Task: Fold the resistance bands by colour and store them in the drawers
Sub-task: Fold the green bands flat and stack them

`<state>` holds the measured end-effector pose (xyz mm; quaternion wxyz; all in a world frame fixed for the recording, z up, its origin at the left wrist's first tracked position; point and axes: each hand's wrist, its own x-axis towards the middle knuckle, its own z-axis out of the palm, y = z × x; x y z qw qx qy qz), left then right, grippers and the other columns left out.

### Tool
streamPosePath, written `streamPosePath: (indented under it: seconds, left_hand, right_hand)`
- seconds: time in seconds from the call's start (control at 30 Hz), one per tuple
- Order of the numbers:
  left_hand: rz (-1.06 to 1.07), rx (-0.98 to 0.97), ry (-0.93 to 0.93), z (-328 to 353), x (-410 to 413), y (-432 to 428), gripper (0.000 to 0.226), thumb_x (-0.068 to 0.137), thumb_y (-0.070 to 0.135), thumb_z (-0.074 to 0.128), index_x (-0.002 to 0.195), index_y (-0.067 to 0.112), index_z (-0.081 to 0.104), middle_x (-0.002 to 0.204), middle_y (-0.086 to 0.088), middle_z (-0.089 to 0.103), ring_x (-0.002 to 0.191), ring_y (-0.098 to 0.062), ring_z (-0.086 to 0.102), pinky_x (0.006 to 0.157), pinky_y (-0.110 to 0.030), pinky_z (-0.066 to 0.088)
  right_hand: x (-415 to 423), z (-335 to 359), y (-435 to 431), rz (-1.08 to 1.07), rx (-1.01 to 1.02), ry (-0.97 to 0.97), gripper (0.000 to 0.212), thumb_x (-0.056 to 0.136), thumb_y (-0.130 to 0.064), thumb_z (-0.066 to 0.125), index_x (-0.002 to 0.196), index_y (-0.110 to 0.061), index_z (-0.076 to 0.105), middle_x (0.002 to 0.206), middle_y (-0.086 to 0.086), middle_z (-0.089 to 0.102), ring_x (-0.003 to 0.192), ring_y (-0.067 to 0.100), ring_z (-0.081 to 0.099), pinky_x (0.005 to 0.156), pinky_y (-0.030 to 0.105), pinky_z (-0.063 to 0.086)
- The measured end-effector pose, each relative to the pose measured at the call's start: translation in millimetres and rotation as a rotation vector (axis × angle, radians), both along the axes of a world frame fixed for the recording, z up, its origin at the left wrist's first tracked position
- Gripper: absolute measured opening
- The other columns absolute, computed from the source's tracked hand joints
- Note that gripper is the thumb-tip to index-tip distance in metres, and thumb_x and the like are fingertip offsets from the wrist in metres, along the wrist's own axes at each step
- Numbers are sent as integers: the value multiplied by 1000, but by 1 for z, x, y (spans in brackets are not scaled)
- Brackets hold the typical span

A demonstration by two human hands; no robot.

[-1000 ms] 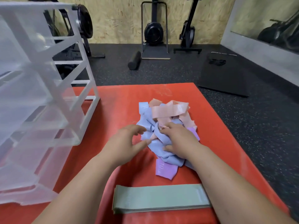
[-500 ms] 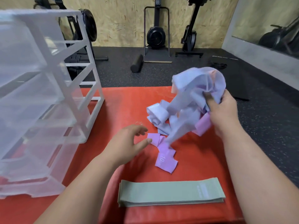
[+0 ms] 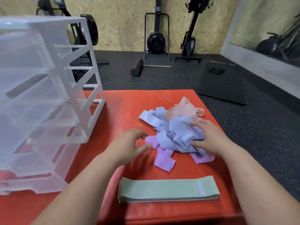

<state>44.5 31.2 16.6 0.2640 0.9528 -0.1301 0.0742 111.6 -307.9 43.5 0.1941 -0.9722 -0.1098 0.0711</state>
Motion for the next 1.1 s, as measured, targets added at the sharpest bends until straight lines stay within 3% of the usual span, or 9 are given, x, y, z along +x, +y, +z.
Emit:
streamPosePath:
  seconds: [0.1, 0.23, 0.37, 0.47, 0.53, 0.7, 0.8, 0.9, 1.1]
  left_hand:
    - [-18, 50, 39, 1, -2, -5, 60, 84, 74, 58, 127, 34, 66, 118, 16, 67, 105, -8, 62, 95, -37, 53]
    - [-58, 132, 113, -3, -11, -7, 58, 88, 69, 66, 134, 35, 63, 126, 13, 65, 115, -12, 60, 101, -39, 51]
    - [-97, 202, 140, 0, -24, -7, 63, 89, 69, 67, 141, 36, 59, 130, 14, 61, 120, -11, 57, 103, -36, 48]
    - [-111, 211, 177, 2, -33, -7, 67, 86, 70, 70, 143, 37, 57, 130, 14, 59, 119, -10, 58, 103, -35, 49]
    - [-120, 216, 201, 4, -40, -6, 70, 84, 71, 72, 143, 38, 56, 132, 14, 59, 119, -10, 58, 104, -34, 49]
    - [-148, 232, 251, 9, -60, -6, 76, 77, 75, 76, 142, 41, 55, 133, 16, 59, 115, -7, 60, 101, -36, 52]
    - [-151, 258, 281, 8, -72, -6, 82, 69, 78, 77, 141, 45, 55, 131, 18, 60, 113, -7, 60, 100, -37, 53]
    - [-162, 302, 305, 4, -85, -6, 84, 66, 74, 82, 140, 44, 55, 129, 19, 61, 111, -8, 60, 100, -39, 54]
    - [-156, 356, 256, -4, -103, -9, 82, 69, 61, 89, 140, 37, 59, 130, 12, 66, 115, -15, 62, 99, -36, 52]
  right_hand:
    - [-7, -14, 6, 153, -70, 43, 77, 81, -56, 76, 151, -46, 47, 159, -8, 38, 146, 21, 36, 120, 42, 34]
    - [-17, -32, 11, 244, -184, 101, 84, 75, -81, 54, 152, -49, 44, 150, -19, 48, 141, 18, 45, 117, 43, 38]
    - [-20, -37, 8, 303, -231, 22, 73, 78, -82, 46, 146, -56, 44, 142, -28, 53, 136, 15, 50, 113, 45, 41]
    - [-29, -30, -2, 249, -339, 10, 72, 78, -83, 40, 146, -60, 40, 150, -27, 47, 143, 21, 41, 113, 48, 41]
    - [-37, -23, -8, 202, -363, -20, 66, 85, -79, 47, 147, -61, 36, 158, -19, 39, 152, 26, 28, 117, 50, 37]
    - [-62, -5, -16, 175, -283, -104, 57, 96, -67, 54, 150, -59, 40, 169, -7, 26, 158, 27, 12, 124, 49, 28]
    - [-80, 0, -18, 156, -184, -122, 53, 95, -59, 64, 146, -52, 52, 164, -6, 37, 153, 26, 28, 120, 46, 34]
    - [-98, 2, -18, 175, -58, -68, 50, 92, -44, 76, 140, -38, 62, 147, -10, 57, 136, 15, 53, 107, 27, 40]
    - [-125, -6, -23, 152, -207, 107, 51, 90, -48, 76, 139, -36, 64, 128, -8, 70, 104, 11, 63, 90, 24, 45]
